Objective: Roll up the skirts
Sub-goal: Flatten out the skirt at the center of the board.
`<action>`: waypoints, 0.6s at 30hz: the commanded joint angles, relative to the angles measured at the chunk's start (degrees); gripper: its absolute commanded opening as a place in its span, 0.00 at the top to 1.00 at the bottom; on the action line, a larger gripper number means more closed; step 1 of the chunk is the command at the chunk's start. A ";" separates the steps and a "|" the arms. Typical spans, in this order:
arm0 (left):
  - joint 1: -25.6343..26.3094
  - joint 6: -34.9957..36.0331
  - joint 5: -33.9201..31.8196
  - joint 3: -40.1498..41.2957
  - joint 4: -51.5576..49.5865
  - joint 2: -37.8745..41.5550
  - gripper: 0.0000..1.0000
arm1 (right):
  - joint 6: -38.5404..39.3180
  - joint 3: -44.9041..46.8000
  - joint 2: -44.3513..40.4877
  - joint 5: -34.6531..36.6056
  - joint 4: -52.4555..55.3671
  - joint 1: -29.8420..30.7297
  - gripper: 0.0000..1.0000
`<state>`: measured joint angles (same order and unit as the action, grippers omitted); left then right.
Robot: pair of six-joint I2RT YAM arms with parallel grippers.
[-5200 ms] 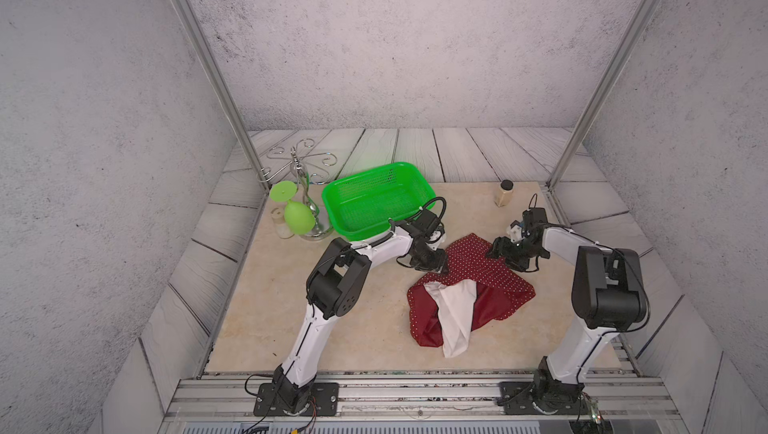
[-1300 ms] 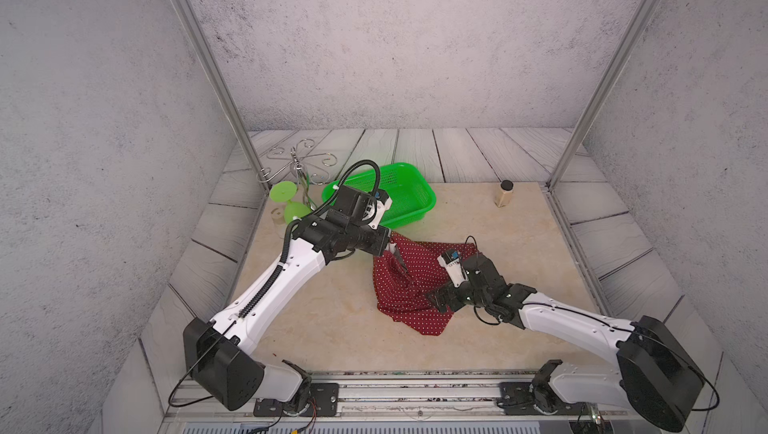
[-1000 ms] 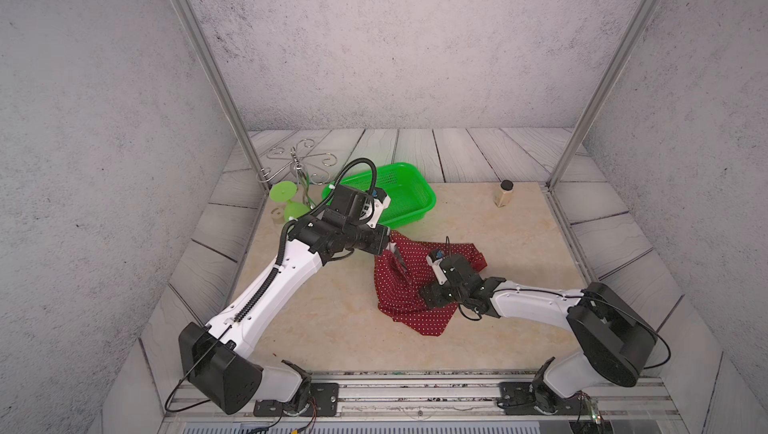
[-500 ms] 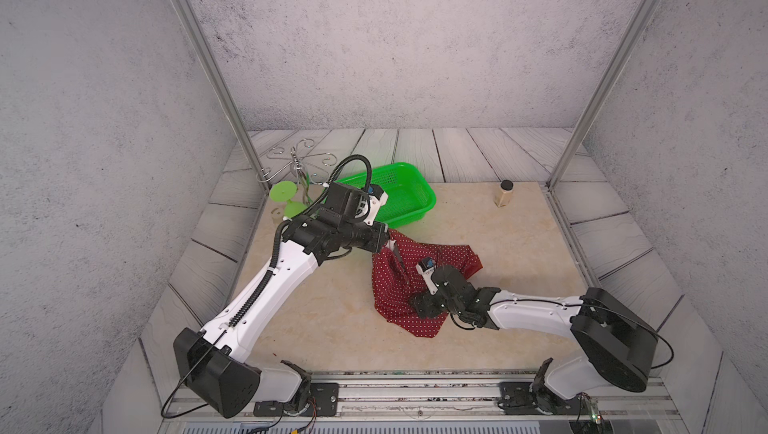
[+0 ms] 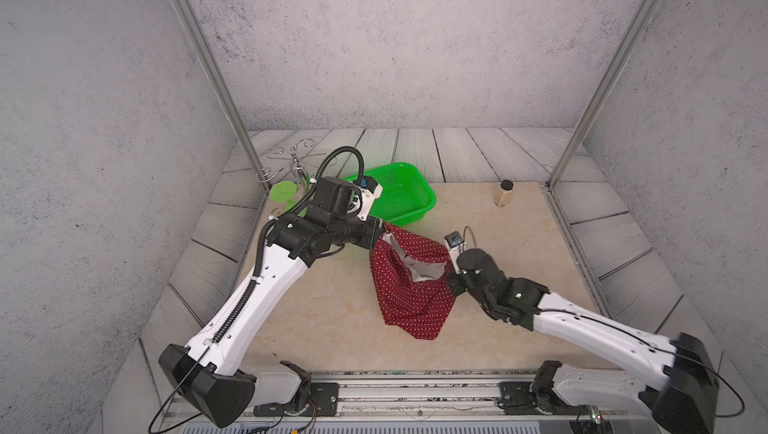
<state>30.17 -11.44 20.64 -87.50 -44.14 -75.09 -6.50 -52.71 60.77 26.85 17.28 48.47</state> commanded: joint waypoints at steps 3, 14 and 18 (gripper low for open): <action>0.87 -0.14 11.89 -8.70 8.96 -0.64 1.00 | 19.35 -17.06 -6.42 6.92 6.19 -4.87 1.00; 4.87 2.84 21.64 -17.87 12.06 -2.26 1.00 | 33.04 -38.76 -5.96 9.78 5.20 -4.95 1.00; 8.17 0.20 21.94 -11.45 17.08 -0.42 1.00 | 35.73 -38.35 -7.39 15.13 5.98 -5.04 1.00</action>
<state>36.36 -10.55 40.25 -102.26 -31.48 -76.73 25.12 -90.67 54.33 36.18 22.59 43.53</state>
